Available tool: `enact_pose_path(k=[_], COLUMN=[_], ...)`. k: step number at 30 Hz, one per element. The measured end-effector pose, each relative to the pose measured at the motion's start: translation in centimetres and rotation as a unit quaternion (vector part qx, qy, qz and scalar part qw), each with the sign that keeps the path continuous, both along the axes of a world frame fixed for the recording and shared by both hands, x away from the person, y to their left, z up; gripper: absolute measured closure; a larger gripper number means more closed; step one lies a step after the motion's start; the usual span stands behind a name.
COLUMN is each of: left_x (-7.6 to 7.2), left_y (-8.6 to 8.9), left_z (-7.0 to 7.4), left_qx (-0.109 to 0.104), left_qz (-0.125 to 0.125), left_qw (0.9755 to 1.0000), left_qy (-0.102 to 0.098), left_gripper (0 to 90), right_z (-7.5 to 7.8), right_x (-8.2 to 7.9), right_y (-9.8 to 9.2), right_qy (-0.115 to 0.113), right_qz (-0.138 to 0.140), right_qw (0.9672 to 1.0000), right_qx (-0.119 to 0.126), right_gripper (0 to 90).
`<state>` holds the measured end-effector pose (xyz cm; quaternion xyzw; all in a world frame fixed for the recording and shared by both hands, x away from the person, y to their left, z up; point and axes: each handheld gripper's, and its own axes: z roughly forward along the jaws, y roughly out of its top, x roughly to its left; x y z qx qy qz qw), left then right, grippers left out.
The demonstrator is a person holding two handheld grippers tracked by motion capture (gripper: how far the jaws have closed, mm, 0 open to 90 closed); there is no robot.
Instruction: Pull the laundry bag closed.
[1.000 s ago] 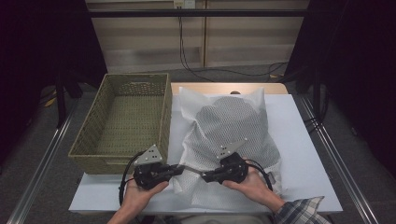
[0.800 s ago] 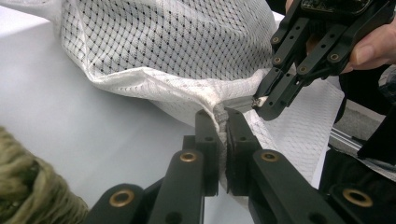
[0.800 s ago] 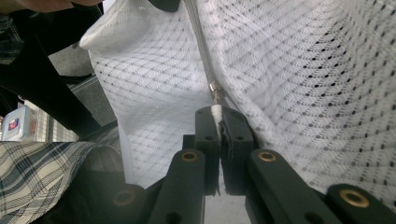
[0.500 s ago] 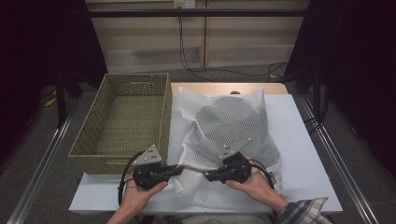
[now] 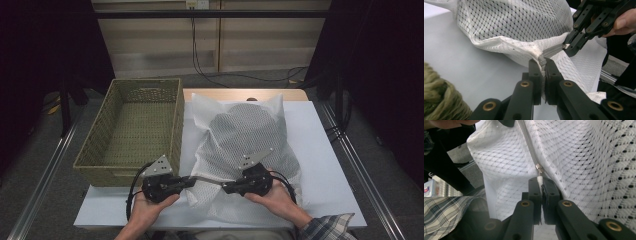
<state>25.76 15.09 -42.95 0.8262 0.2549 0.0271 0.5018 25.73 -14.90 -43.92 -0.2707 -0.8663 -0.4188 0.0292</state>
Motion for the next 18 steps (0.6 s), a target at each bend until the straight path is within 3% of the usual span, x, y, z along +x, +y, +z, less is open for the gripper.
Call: enact_pose_path(k=[18], left_x=[0.0], left_y=[0.0], left_z=[0.0], left_qx=[0.003], left_qz=[0.003], left_qw=[1.0000], left_qy=[-0.005], left_gripper=[86.2], right_z=[0.2], right_x=[-0.7], right_y=[-1.1], right_qy=[-0.003], right_qz=[-0.011], right_qw=[0.9999], right_qx=[0.008], right_gripper=[87.1])
